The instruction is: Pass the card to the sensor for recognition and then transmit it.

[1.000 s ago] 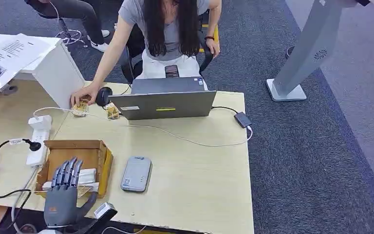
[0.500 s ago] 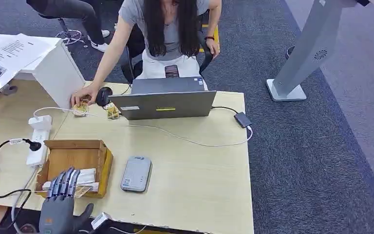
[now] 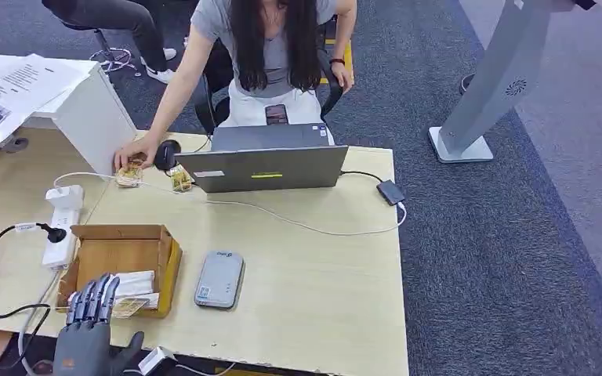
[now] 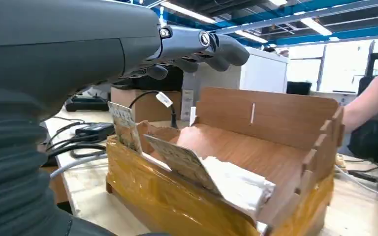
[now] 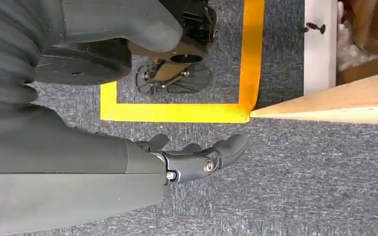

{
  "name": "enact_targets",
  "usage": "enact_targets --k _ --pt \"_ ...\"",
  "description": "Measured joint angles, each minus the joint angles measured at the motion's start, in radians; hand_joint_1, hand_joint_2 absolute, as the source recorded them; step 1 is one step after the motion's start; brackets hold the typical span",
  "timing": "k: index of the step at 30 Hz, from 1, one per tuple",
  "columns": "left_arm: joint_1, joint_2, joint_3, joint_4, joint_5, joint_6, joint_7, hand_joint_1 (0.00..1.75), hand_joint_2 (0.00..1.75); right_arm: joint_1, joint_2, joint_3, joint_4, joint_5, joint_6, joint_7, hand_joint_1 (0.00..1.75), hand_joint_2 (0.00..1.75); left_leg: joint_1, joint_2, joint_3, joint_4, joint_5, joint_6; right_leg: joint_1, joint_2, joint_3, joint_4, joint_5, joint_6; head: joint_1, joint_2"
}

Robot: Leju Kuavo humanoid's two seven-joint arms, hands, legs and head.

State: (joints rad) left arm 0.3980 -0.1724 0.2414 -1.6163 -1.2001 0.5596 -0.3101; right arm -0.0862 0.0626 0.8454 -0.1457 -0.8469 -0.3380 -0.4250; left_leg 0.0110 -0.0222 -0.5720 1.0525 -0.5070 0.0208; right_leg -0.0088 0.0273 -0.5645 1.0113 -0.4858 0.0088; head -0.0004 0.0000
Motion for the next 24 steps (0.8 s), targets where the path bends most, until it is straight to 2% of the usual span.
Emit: enact_targets --k 11,24 --pt "-0.029 -0.001 0.070 0.009 0.017 -0.003 -0.029 0.00 1.75 0.000 0.000 0.000 0.000 0.001 0.000 0.002 0.00 1.75 0.000 0.000 0.000 0.000 0.000 0.000 0.000 0.000 0.000 0.000 0.000 0.000 0.000 0.000" --pt "-0.055 -0.016 0.113 0.030 -0.007 -0.019 -0.050 0.00 1.75 -0.001 0.000 0.002 0.000 0.000 0.000 0.002 0.00 1.75 0.000 0.000 0.000 0.000 0.000 0.000 0.000 0.000 0.000 0.000 0.000 0.000 0.000 0.000"
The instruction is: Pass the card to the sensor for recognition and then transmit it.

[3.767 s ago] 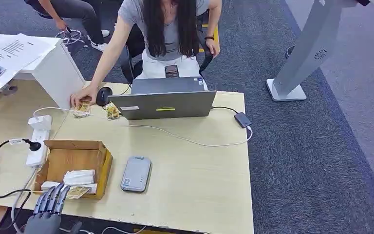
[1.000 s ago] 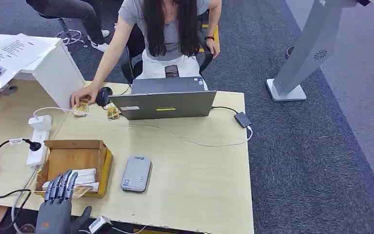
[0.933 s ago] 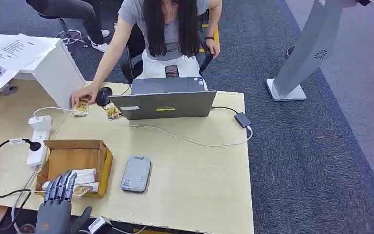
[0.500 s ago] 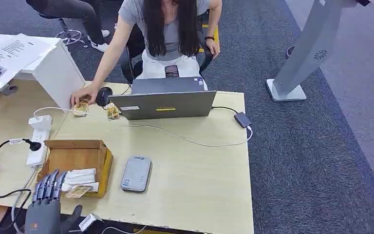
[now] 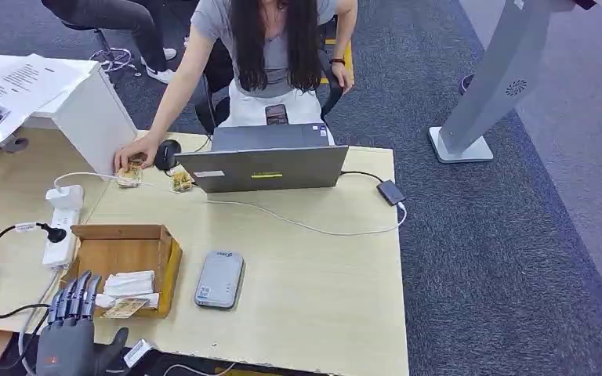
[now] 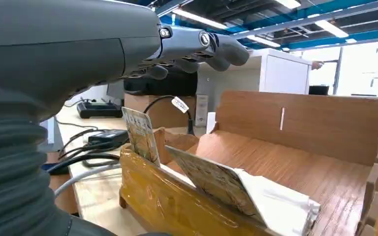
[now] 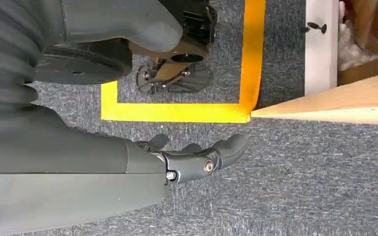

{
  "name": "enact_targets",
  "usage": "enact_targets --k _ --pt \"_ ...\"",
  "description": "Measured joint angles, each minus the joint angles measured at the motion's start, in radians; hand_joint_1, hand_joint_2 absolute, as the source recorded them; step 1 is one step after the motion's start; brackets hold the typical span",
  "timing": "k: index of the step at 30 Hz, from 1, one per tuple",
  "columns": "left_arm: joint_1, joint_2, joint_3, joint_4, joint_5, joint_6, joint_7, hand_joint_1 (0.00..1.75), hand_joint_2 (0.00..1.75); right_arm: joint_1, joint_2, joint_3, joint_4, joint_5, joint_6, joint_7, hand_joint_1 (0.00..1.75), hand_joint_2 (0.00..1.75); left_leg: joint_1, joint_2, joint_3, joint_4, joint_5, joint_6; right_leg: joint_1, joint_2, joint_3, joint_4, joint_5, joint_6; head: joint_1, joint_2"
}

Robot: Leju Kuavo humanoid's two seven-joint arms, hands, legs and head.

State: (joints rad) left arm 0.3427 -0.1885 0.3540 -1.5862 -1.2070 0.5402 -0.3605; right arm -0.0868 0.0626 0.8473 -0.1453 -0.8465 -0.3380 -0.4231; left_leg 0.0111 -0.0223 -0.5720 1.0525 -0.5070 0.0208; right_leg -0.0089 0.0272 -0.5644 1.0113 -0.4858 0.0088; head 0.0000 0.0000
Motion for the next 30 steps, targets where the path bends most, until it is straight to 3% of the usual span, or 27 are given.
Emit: enact_targets --k 30 --pt "-0.057 -0.016 0.019 0.057 -0.083 -0.019 -0.014 0.00 1.75 -0.011 0.000 0.014 0.000 0.000 -0.005 0.001 0.00 1.75 0.000 0.000 0.000 0.000 0.000 0.000 0.000 0.000 0.000 0.000 0.000 0.000 0.000 0.000"
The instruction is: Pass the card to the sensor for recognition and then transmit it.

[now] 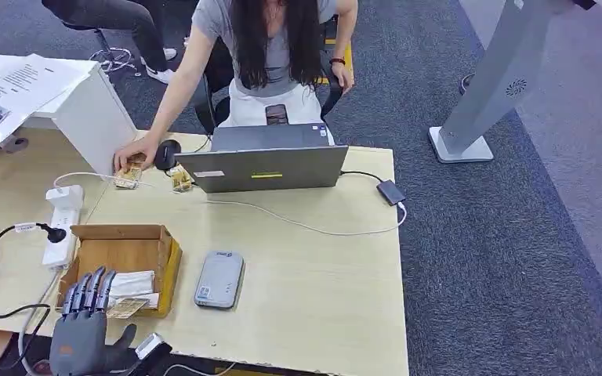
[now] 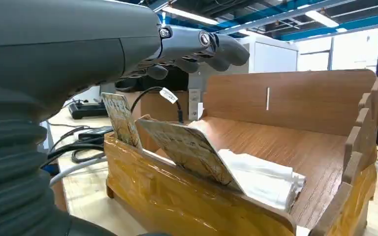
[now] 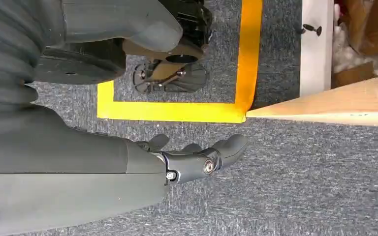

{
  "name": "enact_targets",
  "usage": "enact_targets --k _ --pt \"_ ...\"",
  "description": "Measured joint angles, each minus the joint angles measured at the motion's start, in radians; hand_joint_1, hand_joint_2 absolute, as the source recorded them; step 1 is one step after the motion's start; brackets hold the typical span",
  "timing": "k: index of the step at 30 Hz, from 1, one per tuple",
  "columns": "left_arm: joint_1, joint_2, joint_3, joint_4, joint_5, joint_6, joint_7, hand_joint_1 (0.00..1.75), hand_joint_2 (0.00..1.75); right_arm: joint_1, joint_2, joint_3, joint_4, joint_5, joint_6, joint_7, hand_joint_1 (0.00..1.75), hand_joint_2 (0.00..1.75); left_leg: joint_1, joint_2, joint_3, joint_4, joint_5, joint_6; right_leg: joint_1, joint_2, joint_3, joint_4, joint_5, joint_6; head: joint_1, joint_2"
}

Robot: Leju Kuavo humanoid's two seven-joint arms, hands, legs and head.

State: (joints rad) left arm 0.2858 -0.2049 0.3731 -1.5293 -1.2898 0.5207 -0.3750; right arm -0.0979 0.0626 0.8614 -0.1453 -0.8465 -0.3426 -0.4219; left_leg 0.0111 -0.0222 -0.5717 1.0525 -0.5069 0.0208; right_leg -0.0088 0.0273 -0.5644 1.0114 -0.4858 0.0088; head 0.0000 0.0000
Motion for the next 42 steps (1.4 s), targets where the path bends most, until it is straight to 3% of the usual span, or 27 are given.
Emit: enact_targets --k 13,14,42 --pt "-0.003 0.000 0.000 0.006 -0.003 0.003 0.006 0.00 1.75 0.000 0.000 0.005 0.000 -0.006 0.002 -0.002 0.00 1.75 0.000 0.000 0.000 0.000 0.000 0.000 0.000 0.000 0.000 0.000 0.000 0.000 0.000 0.000" --pt "-0.003 0.000 0.000 0.006 -0.003 0.003 0.007 1.75 1.75 0.000 0.000 0.005 0.000 -0.006 0.002 -0.003 0.00 1.75 0.000 0.000 0.000 0.000 0.000 0.000 0.000 0.000 0.000 0.000 0.000 0.000 0.000 0.000" --pt "0.015 0.008 -0.005 0.004 0.043 -0.050 -0.002 1.75 1.75 -0.002 0.000 0.011 0.000 -0.021 0.008 -0.014 0.00 1.75 0.000 0.000 0.000 0.000 0.000 0.000 0.000 0.000 0.001 0.000 0.000 0.000 0.000 0.000"
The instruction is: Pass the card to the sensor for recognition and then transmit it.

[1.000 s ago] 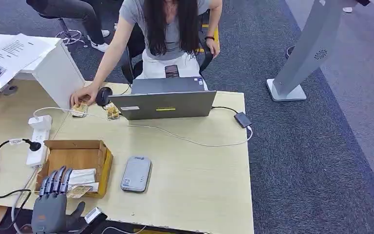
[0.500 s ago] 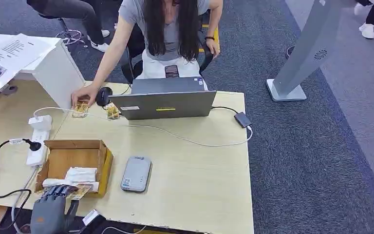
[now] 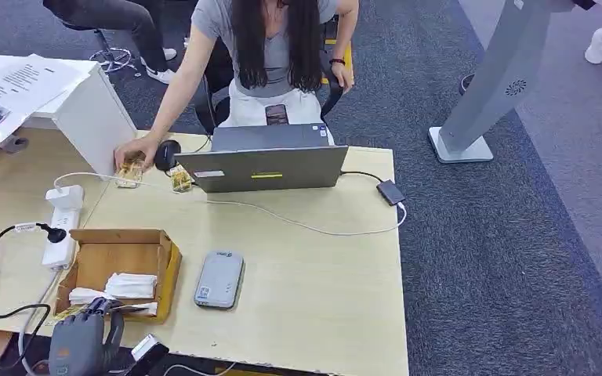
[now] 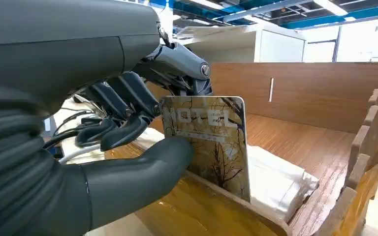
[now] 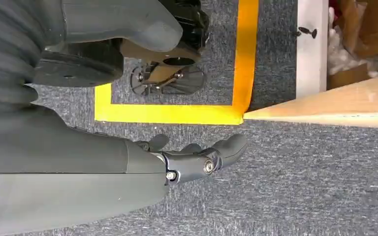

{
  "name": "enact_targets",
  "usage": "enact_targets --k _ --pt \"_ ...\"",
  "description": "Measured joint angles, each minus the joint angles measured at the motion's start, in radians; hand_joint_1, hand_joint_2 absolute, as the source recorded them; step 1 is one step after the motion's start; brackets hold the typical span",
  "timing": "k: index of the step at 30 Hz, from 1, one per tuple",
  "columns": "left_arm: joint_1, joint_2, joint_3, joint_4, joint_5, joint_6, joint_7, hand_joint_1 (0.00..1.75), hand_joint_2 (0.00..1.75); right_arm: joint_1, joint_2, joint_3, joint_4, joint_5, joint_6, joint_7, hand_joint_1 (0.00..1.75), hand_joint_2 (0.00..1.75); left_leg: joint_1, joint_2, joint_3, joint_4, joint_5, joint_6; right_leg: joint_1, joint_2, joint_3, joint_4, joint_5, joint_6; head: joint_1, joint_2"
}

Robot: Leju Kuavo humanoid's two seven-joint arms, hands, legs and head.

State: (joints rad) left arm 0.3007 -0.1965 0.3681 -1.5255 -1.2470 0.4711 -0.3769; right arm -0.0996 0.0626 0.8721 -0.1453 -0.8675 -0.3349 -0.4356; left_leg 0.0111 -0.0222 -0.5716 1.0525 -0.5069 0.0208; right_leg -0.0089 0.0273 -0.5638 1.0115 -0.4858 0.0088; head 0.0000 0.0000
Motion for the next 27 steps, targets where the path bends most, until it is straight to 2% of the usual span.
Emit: enact_targets --k 12,18,21,27 --pt "-0.003 0.001 -0.002 -0.011 0.005 0.006 -0.001 1.75 1.75 -0.001 0.000 0.002 0.000 0.000 0.000 -0.001 0.00 1.75 0.000 0.000 0.000 0.000 0.000 0.000 0.000 0.000 0.000 0.000 0.000 0.000 0.000 0.000" --pt "-0.010 0.010 -0.029 -0.032 0.007 0.019 0.006 1.75 1.75 -0.004 0.000 0.008 0.000 0.002 0.002 0.002 0.00 1.75 0.000 0.000 0.000 0.000 0.000 0.000 0.000 0.000 0.000 0.000 0.000 0.000 0.000 0.000" --pt "-0.029 0.028 -0.063 -0.054 0.008 0.027 0.033 1.75 1.75 -0.007 0.000 0.018 0.000 0.003 0.002 0.008 0.00 1.75 0.000 0.000 0.000 0.000 0.001 0.001 0.000 0.000 0.000 0.000 0.000 0.000 0.000 0.000" --pt "-0.084 0.086 -0.176 -0.096 0.008 0.045 0.127 1.75 1.75 -0.017 0.000 0.028 0.000 0.003 0.002 0.013 0.00 1.75 0.000 0.000 0.000 0.000 0.002 0.000 0.000 0.000 0.000 0.000 0.001 0.000 0.000 0.000"
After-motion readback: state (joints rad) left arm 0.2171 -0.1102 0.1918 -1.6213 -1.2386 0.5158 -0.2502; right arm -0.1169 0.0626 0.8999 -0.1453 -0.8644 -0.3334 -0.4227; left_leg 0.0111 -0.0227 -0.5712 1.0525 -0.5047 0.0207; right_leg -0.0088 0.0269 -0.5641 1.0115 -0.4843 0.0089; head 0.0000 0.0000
